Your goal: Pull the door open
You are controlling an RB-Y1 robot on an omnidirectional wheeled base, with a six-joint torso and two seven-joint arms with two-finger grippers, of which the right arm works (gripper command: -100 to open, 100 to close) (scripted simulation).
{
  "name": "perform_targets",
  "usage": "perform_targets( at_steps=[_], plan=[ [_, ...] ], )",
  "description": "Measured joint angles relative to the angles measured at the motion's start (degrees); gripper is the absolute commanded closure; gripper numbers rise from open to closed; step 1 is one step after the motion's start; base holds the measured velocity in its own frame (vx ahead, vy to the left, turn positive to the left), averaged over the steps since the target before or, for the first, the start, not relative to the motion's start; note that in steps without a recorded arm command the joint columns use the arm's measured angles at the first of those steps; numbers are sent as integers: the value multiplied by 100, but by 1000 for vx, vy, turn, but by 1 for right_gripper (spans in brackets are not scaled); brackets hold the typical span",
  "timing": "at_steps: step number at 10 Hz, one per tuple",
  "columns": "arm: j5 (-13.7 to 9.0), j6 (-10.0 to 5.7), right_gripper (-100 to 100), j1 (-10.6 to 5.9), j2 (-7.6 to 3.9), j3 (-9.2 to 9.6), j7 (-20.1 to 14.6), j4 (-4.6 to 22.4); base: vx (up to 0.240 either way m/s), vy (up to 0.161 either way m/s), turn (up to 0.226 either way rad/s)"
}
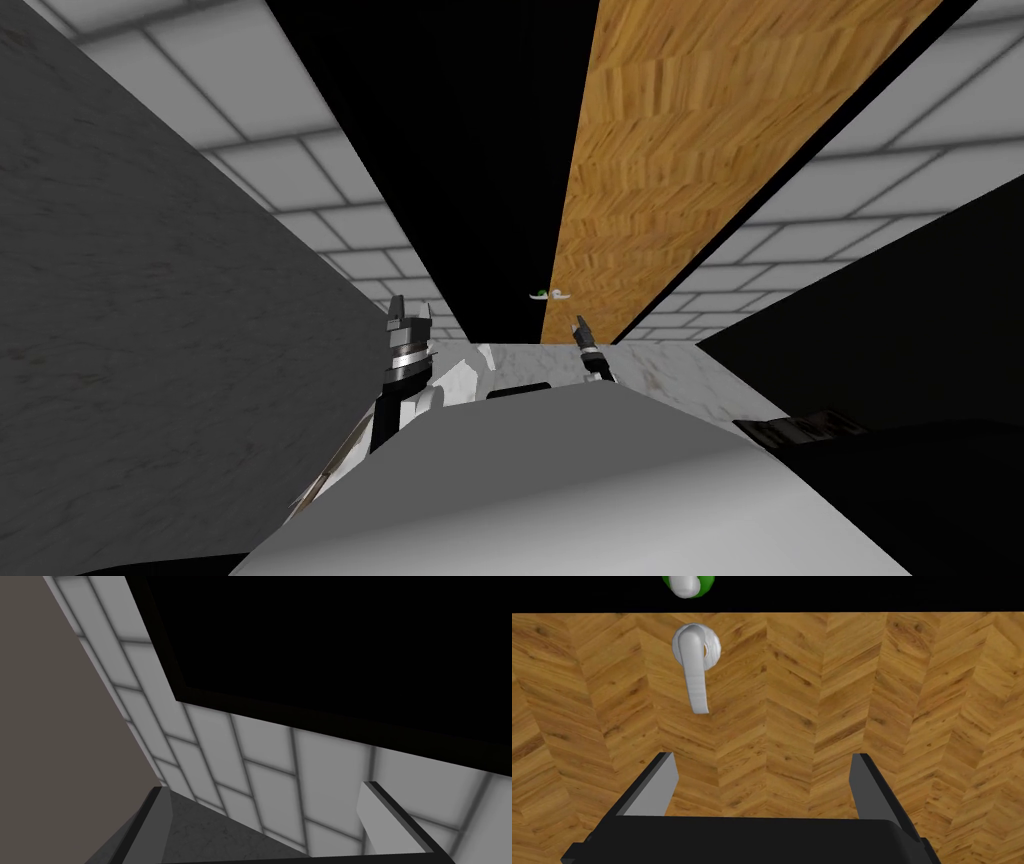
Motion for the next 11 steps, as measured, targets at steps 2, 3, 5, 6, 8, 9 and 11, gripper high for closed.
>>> perform_targets(
  at_steps=[2,3,5,6,8,9,11],
  plan=[
    [-25,-50,-100,-73,-1,-26,-11,281,99,-19,39],
    [-39,-92,-100,-94,-16,-39,-26,411,98,-42,31],
    [-67,-122,-100,-128,-36,-63,-56,612,88,-37,32],
    [-81,-158,-100,-165,-57,-76,-75,754,126,-30,43],
    [-115,-213,-100,-227,-67,-109,-97,1050,146,-44,45],
    [-133,-248,-100,-282,-101,-125,-124,1220,146,-40,43],
    [-163,-281,-100,-275,-126,-150,-166,1404,160,-34,36]
  ],
)
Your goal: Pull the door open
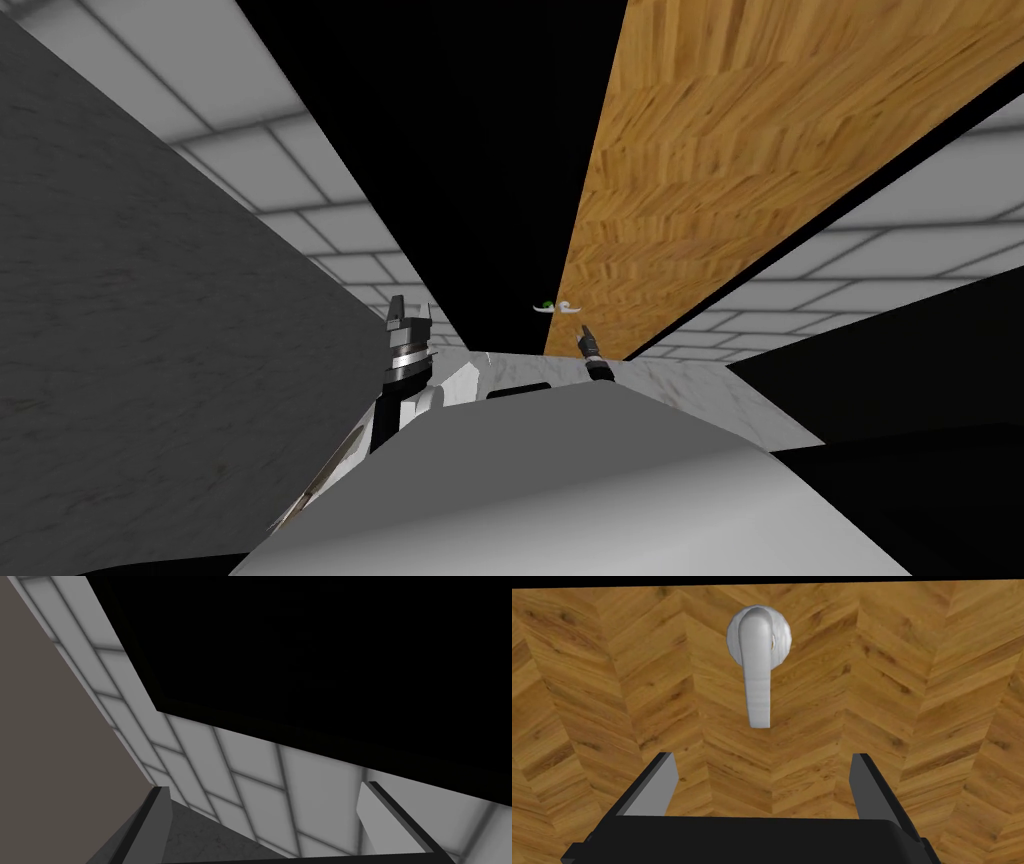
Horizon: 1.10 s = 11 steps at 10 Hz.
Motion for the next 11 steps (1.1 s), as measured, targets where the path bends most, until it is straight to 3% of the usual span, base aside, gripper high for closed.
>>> perform_targets(
  at_steps=[2,3,5,6,7,8,10,11],
  plan=[
    [-13,-35,-100,-57,-17,-13,-19,149,35,-6,-19],
    [-65,8,-100,40,-131,-107,-59,143,3,3,-40],
    [-146,-166,-100,25,-265,-272,-87,576,16,8,0],
    [-171,-127,-100,122,-306,-321,-103,485,50,-11,13],
    [-218,-196,-100,135,-386,-411,-125,688,100,-27,44],
    [-271,-214,-100,240,-454,-511,-145,699,148,-79,53],
    [-340,-190,-100,218,-603,-619,-228,804,167,-81,85],
    [-347,-160,-100,231,-596,-622,-241,734,177,-70,137]
  ],
)
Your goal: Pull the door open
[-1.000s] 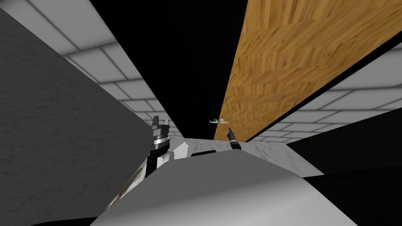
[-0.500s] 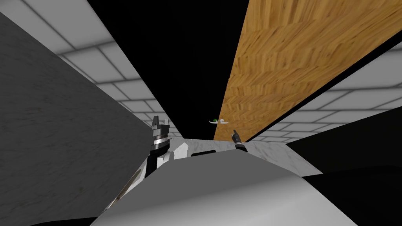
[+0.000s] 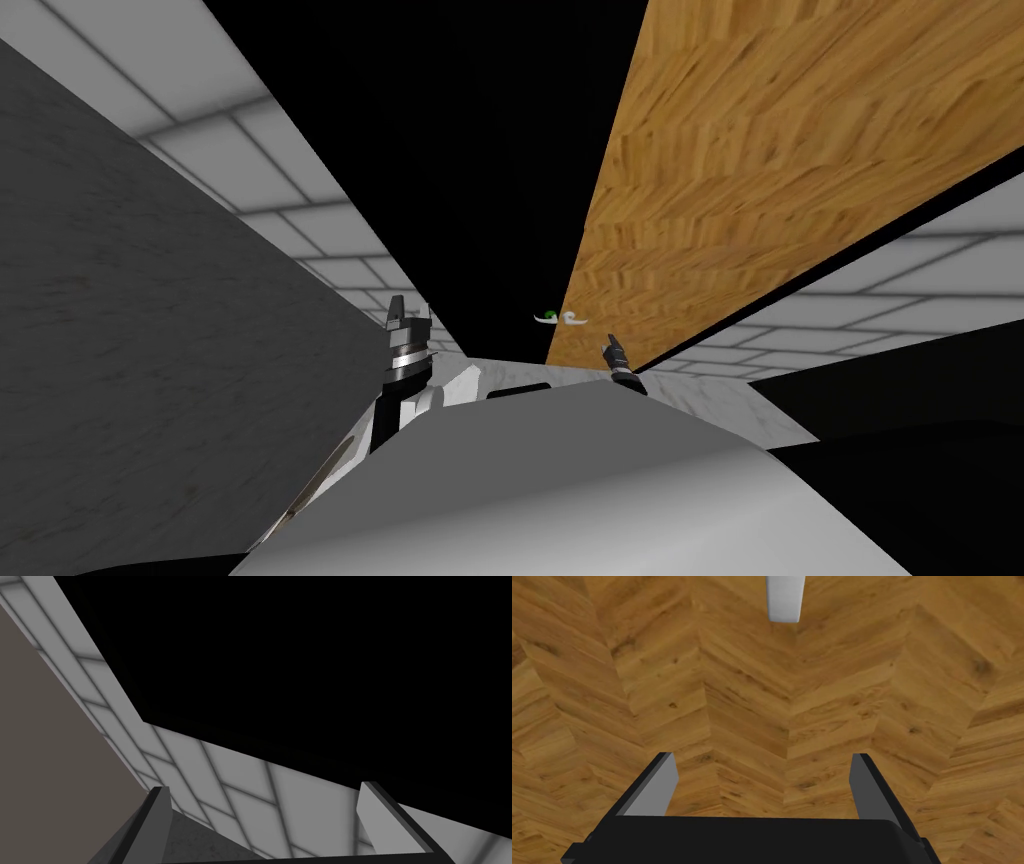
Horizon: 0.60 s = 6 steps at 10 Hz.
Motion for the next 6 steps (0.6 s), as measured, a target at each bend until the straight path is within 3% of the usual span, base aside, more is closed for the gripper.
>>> perform_targets(
  at_steps=[1,2,3,4,5,6],
  plan=[
    [7,28,-100,6,22,28,-16,-98,193,-51,184],
    [33,-52,-100,-118,78,90,-20,7,212,20,186],
    [59,-32,-100,-158,137,156,-18,-121,192,84,155],
    [89,-31,-100,-229,178,229,-34,-154,83,40,27],
    [93,-38,100,-243,184,240,-39,-154,-8,-6,-24],
    [91,-35,100,-237,182,234,-36,-155,-30,-12,4]
  ],
)
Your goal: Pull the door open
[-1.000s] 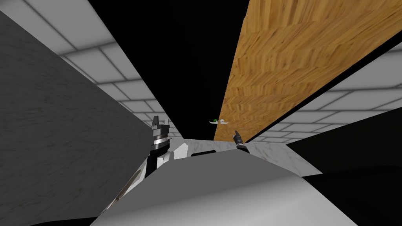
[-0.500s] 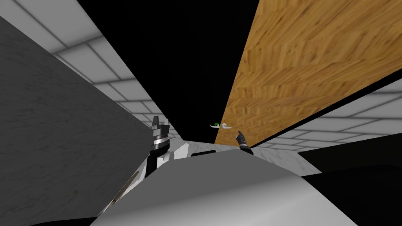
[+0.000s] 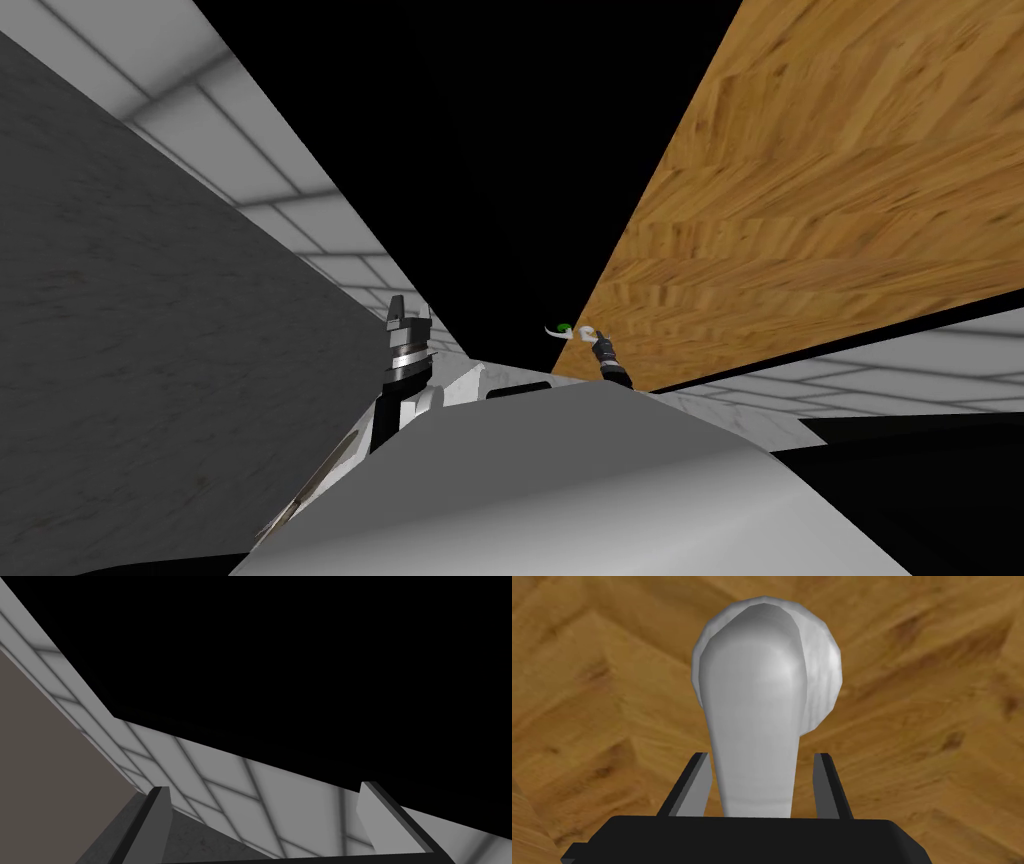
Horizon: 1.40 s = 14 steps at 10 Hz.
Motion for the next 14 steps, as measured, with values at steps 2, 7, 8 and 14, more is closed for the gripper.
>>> perform_targets(
  at_steps=[2,7,8,14],
  plan=[
    [4,8,100,-2,7,8,2,0,-20,-6,14],
    [-55,-61,100,-27,-71,-20,-6,170,-100,-11,-8],
    [-106,-137,100,-69,-136,-44,-4,348,-140,15,1],
    [-350,-16,100,-14,-253,-12,80,430,-124,17,67]
  ],
)
